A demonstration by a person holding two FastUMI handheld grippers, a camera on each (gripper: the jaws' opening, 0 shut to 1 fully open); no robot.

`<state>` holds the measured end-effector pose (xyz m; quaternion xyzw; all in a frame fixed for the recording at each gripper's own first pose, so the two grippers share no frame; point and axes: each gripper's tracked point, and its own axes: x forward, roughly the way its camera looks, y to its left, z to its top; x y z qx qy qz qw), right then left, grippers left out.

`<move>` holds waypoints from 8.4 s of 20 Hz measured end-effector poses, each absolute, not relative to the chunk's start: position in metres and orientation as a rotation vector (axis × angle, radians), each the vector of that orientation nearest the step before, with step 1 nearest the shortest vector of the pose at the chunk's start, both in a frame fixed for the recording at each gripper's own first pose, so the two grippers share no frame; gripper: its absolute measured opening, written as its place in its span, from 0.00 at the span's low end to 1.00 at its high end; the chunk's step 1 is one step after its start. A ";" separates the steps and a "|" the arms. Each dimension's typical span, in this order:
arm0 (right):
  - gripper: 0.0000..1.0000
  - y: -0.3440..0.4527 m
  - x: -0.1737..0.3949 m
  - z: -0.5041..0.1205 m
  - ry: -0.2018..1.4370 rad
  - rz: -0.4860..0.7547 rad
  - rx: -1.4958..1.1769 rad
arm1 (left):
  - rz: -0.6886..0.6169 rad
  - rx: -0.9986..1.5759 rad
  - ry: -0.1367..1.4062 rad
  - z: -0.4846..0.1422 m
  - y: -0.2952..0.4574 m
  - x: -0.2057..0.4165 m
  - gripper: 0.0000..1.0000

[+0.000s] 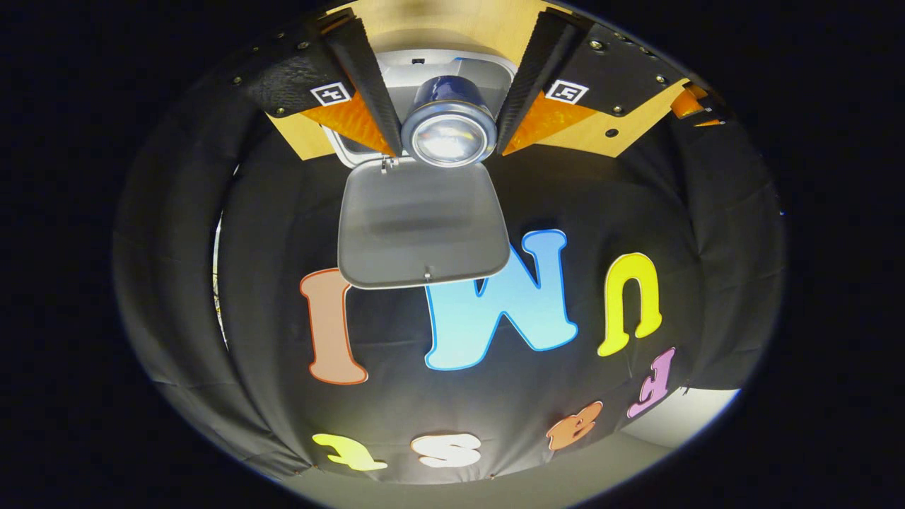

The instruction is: Press the lid of the desktop garbage bin to open it, pick up the crumpled paper on the desktop and throw it into the bin, then pick up the pop can on the desktop and drop it into the bin, and finally close the garbage bin lid.

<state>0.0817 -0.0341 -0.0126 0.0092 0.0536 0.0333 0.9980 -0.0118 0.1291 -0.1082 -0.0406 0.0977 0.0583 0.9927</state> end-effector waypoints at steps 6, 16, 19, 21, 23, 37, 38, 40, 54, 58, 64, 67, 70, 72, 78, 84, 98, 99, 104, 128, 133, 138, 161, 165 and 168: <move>0.85 -0.036 0.091 -0.055 0.190 0.064 0.004 | 0.108 -0.055 0.211 -0.113 0.125 -0.011 0.73; 0.85 -0.037 0.100 -0.100 0.276 0.063 -0.037 | 0.108 -0.048 0.235 -0.120 0.121 -0.011 0.73; 0.85 -0.039 0.101 -0.104 0.274 0.055 -0.041 | 0.110 -0.050 0.238 -0.121 0.121 -0.011 0.73; 0.85 -0.040 0.102 -0.104 0.269 0.053 -0.041 | 0.109 -0.051 0.241 -0.122 0.120 -0.010 0.73; 0.82 -0.040 0.102 -0.104 0.267 0.048 -0.043 | 0.108 -0.055 0.244 -0.123 0.120 -0.010 0.72; 0.86 -0.041 0.101 -0.103 0.237 0.042 -0.048 | 0.102 -0.055 0.255 -0.126 0.117 -0.010 0.72; 0.86 -0.041 0.102 -0.102 0.236 0.042 -0.048 | 0.101 -0.055 0.255 -0.125 0.117 -0.010 0.72; 0.86 -0.041 0.101 -0.103 0.235 0.042 -0.048 | 0.102 -0.055 0.256 -0.126 0.116 -0.011 0.72; 0.86 -0.042 0.102 -0.102 0.224 0.043 -0.049 | 0.107 -0.054 0.258 -0.126 0.116 -0.016 0.72; 0.86 -0.042 0.102 -0.102 0.213 0.046 -0.050 | 0.108 -0.055 0.261 -0.129 0.115 -0.016 0.72; 0.87 -0.043 0.103 -0.101 0.193 0.045 -0.053 | 0.111 -0.055 0.261 -0.130 0.115 -0.015 0.74; 0.90 -0.043 0.104 -0.100 0.193 0.044 -0.050 | 0.109 -0.056 0.262 -0.130 0.113 -0.014 0.72; 0.96 -0.043 0.104 -0.101 0.202 0.047 -0.047 | 0.103 -0.054 0.260 -0.129 0.112 -0.014 0.73; 0.95 -0.043 0.104 -0.101 0.219 0.046 -0.047 | 0.097 -0.052 0.259 -0.129 0.109 -0.013 0.73; 0.95 -0.038 0.099 -0.055 0.118 0.041 -0.079 | 0.075 -0.066 0.259 -0.129 0.104 -0.011 0.73; 0.95 -0.028 0.103 0.016 -0.027 0.045 -0.076 | 0.054 -0.075 0.248 -0.124 0.097 -0.008 0.73; 0.94 -0.040 0.113 0.133 -0.257 0.010 -0.116 | 0.061 -0.080 0.232 -0.116 0.105 -0.019 0.72; 0.94 -0.039 0.116 0.138 -0.264 0.011 -0.119 | 0.066 -0.081 0.230 -0.116 0.107 -0.020 0.72; 0.92 -0.040 0.143 0.156 -0.280 0.009 -0.141 | 0.096 -0.082 0.230 -0.115 0.117 -0.029 0.72; 0.95 -0.053 0.171 0.111 -0.157 -0.004 -0.086 | 0.148 -0.107 0.247 -0.128 0.132 -0.022 0.72; 0.95 -0.051 0.135 0.083 -0.122 0.023 -0.087 | 0.105 -0.114 0.246 -0.128 0.116 -0.017 0.73; 0.95 -0.051 0.113 0.036 -0.055 0.036 -0.091 | 0.071 -0.118 0.244 -0.125 0.102 -0.011 0.72; 0.96 -0.055 0.098 -0.073 0.121 0.004 -0.087 | 0.097 -0.103 0.258 -0.129 0.111 -0.033 0.73; 0.96 -0.054 0.097 -0.074 0.091 0.006 -0.082 | 0.102 -0.107 0.261 -0.133 0.113 -0.034 0.73; 0.96 -0.055 0.096 -0.076 0.047 0.007 -0.083 | 0.101 -0.109 0.264 -0.134 0.111 -0.033 0.73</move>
